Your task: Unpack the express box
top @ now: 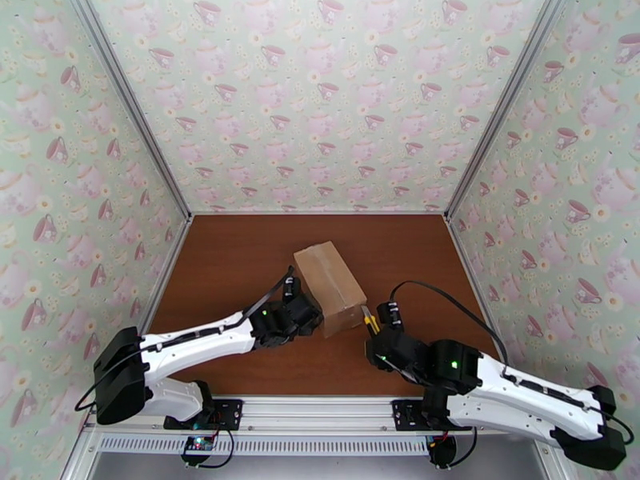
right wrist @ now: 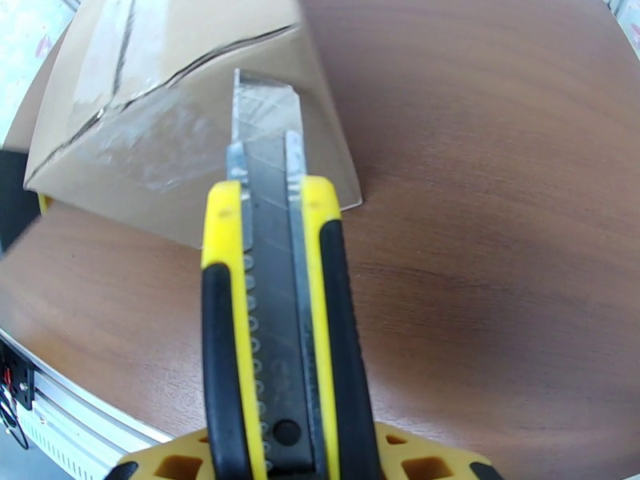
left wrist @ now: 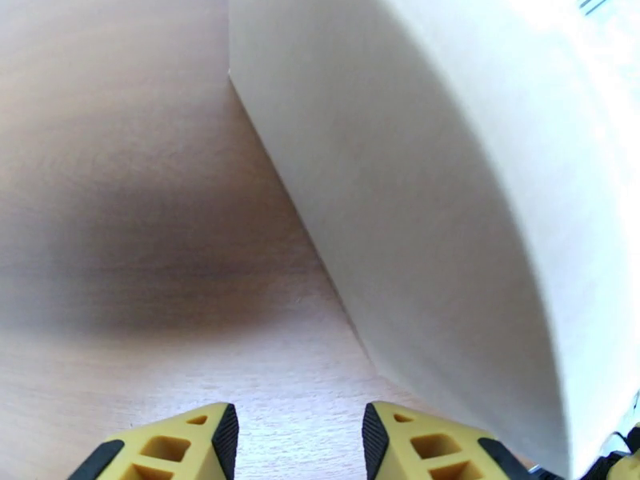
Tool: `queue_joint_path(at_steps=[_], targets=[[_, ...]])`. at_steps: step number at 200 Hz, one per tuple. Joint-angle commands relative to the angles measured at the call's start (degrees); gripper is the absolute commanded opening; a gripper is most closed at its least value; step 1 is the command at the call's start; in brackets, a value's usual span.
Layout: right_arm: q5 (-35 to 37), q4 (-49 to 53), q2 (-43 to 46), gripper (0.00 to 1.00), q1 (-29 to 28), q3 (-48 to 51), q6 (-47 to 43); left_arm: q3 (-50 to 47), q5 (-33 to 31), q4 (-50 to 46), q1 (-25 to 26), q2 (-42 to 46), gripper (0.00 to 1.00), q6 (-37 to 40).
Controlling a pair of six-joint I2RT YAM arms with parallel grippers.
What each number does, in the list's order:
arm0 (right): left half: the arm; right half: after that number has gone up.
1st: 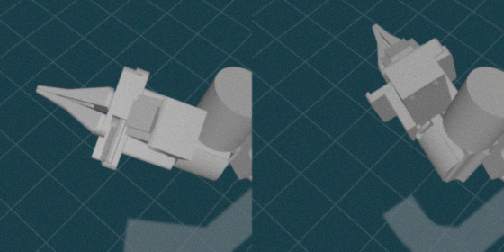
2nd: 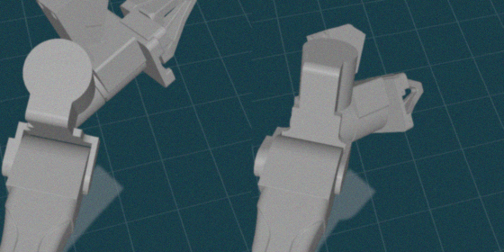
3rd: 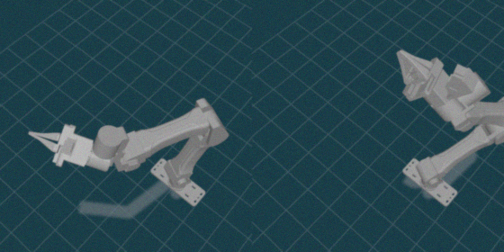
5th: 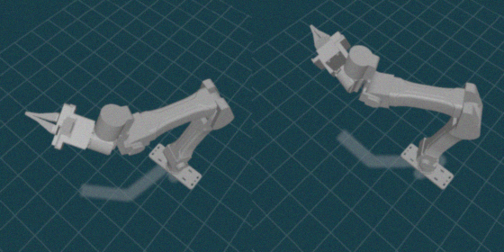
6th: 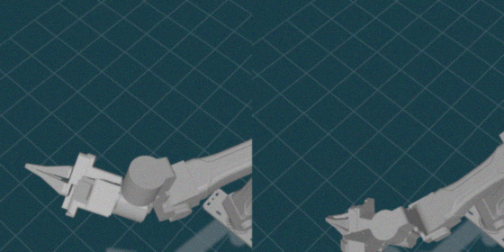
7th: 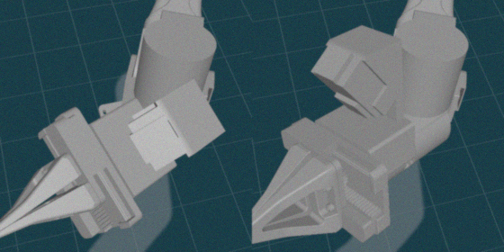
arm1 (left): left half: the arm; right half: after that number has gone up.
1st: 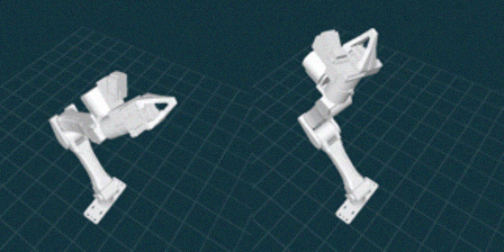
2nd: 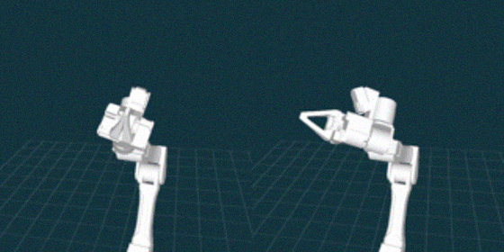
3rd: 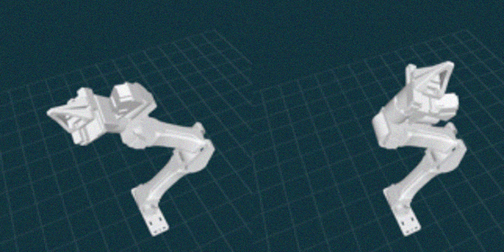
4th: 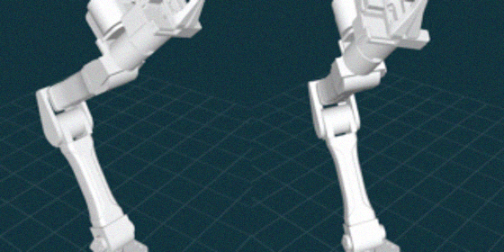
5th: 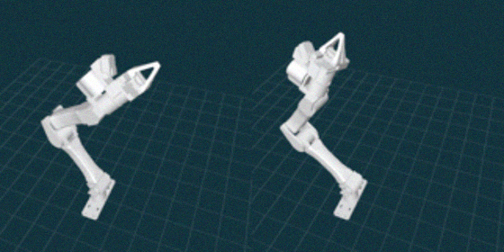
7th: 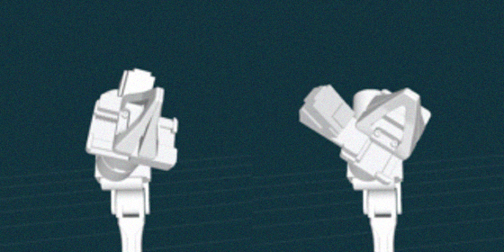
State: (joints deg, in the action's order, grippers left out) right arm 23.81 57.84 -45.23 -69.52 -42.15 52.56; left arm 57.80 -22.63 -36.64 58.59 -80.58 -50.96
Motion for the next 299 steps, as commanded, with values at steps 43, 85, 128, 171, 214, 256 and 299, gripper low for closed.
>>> queue_joint_path(at_steps=[43,85,128,171,214,256,299], targets=[[4.59,1.14,-1.35,0.00,-1.81,-2.88,2.62,1.61,-1.14,0.41,-2.49,1.47,0.48,3.62],[6.87,4.37,-2.81,0.00,-4.39,-4.65,4.15,0.92,-0.40,1.57,-4.08,1.63,0.48,4.20],[8.70,5.91,-4.06,0.00,-5.29,-5.44,5.61,0.12,0.32,2.39,-5.10,2.32,0.48,4.29],[9.50,7.09,-4.21,0.00,-5.26,-5.92,6.32,-2.00,1.00,3.31,-5.50,3.07,0.48,3.85],[9.32,6.34,-5.55,0.00,-5.29,-6.49,5.72,-2.52,1.23,3.59,-5.73,3.54,0.48,3.59],[8.96,5.54,-7.50,0.00,-5.32,-5.92,6.03,-2.98,1.28,3.64,-5.85,3.97,0.48,3.50],[8.88,5.20,-7.62,0.00,-5.29,-6.27,5.91,-3.40,1.28,3.72,-5.84,4.29,0.48,3.41]])
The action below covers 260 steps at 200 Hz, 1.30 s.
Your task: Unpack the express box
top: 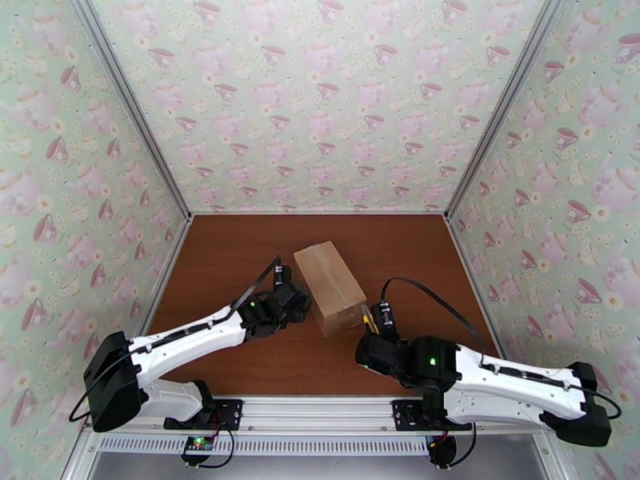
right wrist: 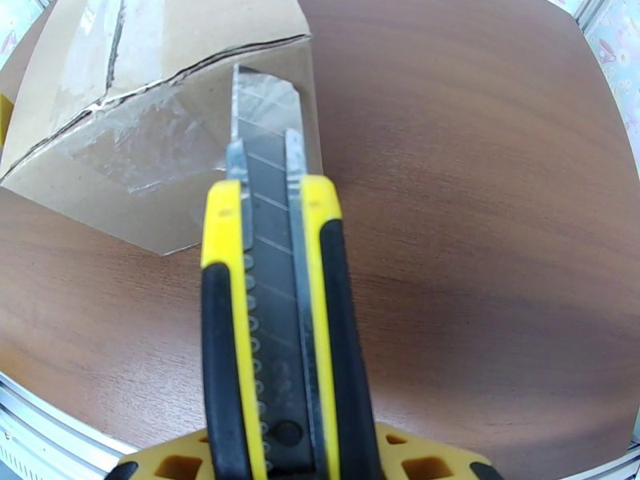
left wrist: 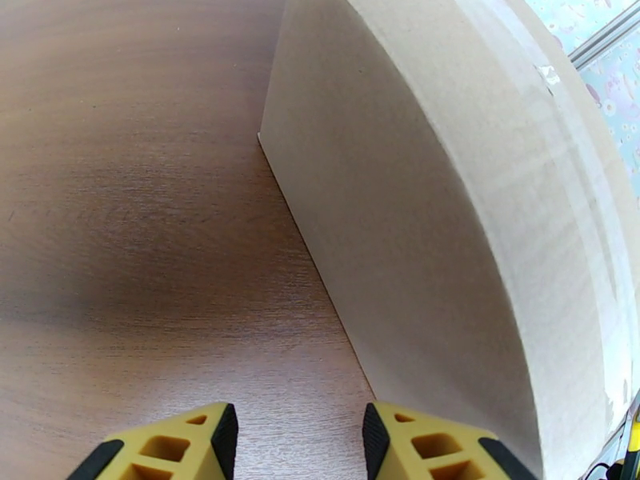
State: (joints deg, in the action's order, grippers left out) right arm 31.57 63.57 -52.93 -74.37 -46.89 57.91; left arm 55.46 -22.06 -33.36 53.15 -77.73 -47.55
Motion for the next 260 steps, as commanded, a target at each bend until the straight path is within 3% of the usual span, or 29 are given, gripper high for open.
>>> queue_joint_path(at_steps=[1,260], targets=[[1.12,-0.54,0.09,0.00,-0.43,-1.53,0.55,-1.06,0.71,0.47,-0.45,1.40,0.48,0.00],[2.46,-0.42,0.29,0.00,-2.10,-2.58,1.32,-1.49,1.34,1.27,-1.03,1.35,0.48,-0.02]])
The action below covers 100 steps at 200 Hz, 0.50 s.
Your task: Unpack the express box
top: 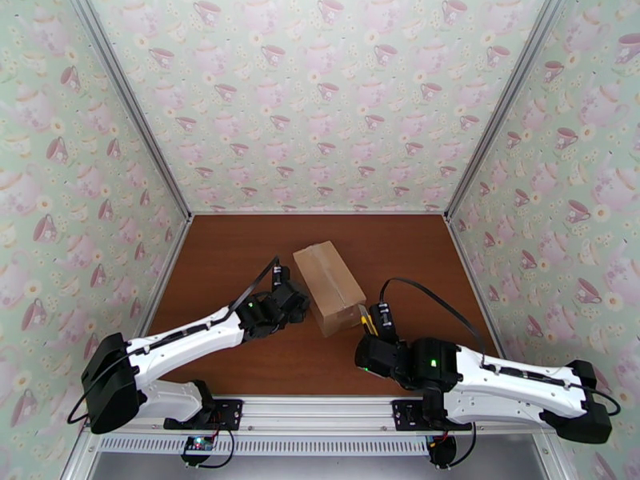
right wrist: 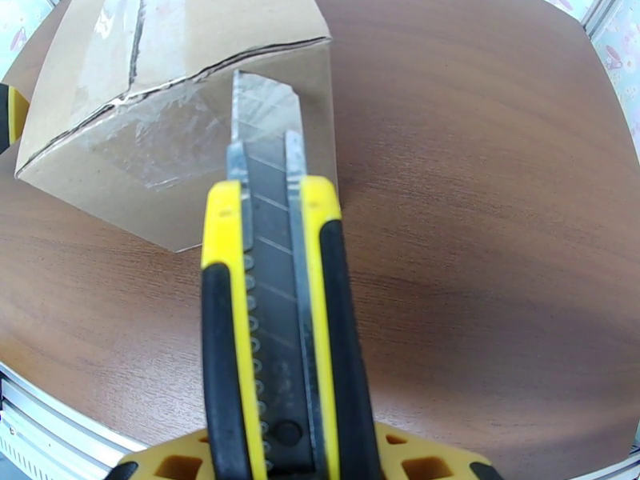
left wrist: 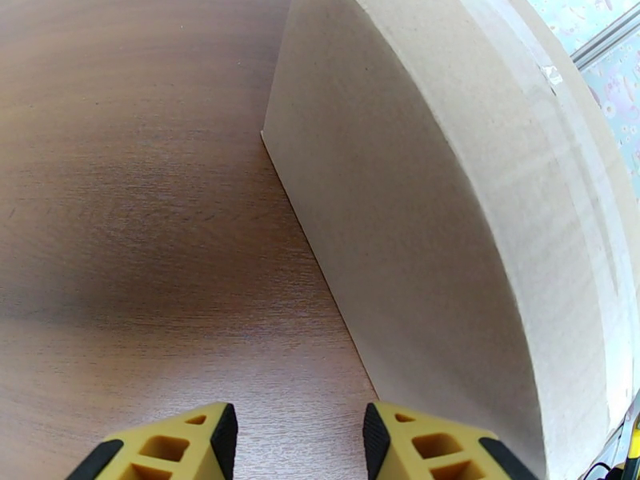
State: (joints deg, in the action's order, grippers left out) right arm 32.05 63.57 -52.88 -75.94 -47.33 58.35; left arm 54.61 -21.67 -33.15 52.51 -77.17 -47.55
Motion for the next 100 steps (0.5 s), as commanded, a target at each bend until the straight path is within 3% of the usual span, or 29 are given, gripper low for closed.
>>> queue_joint_path(at_steps=[1,100], targets=[[2.02,-0.40,0.20,0.00,-0.52,-2.11,0.89,-0.64,0.98,1.06,-0.39,0.79,0.48,-0.01],[1.84,-0.10,-1.77,0.00,-0.51,-2.67,1.33,-1.23,0.96,1.10,-0.39,1.32,0.48,-0.17]])
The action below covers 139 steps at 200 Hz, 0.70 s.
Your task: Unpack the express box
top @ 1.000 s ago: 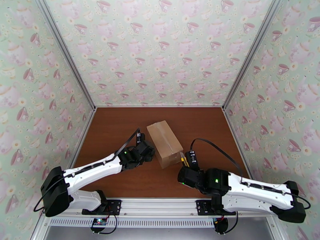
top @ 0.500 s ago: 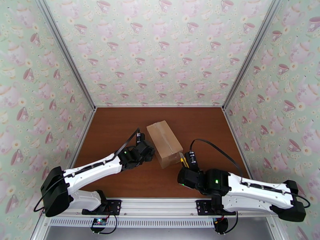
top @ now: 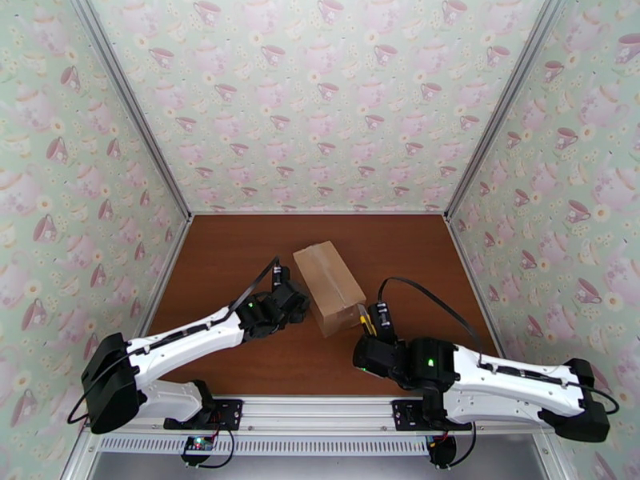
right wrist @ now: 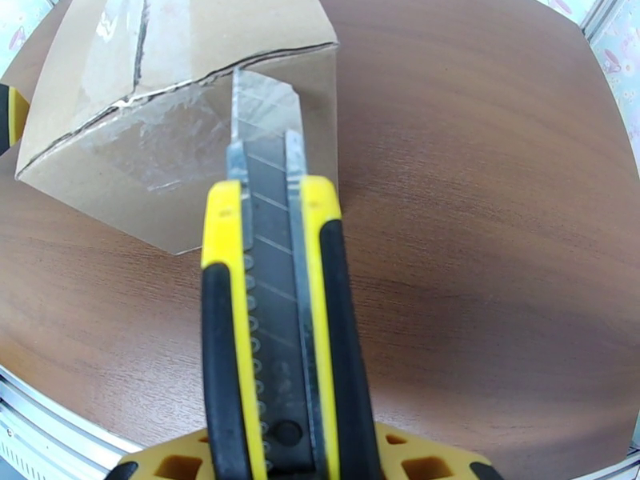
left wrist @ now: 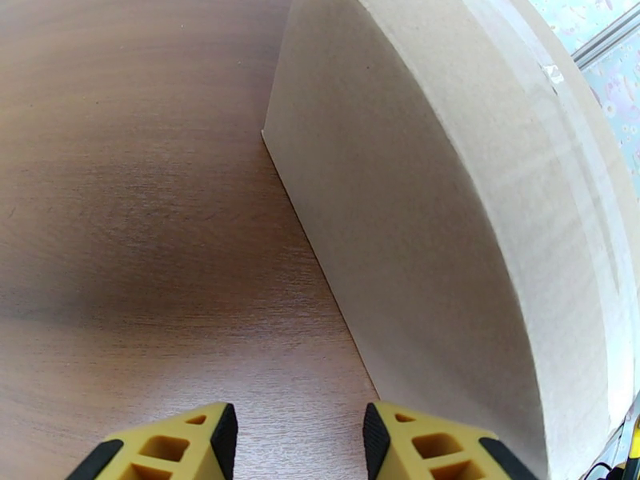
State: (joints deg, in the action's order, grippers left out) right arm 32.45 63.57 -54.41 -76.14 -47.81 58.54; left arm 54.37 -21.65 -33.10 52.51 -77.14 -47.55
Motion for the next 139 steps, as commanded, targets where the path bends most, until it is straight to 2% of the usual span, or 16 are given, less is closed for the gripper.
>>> queue_joint_path(at_steps=[1,139], targets=[[1.46,-0.11,-0.25,0.00,-0.32,-2.15,1.09,-1.01,0.97,1.08,-0.39,1.29,0.48,-0.17],[2.22,1.46,0.58,0.00,-0.68,-1.96,2.35,-1.37,1.08,1.21,-0.48,1.42,0.48,-0.36]])
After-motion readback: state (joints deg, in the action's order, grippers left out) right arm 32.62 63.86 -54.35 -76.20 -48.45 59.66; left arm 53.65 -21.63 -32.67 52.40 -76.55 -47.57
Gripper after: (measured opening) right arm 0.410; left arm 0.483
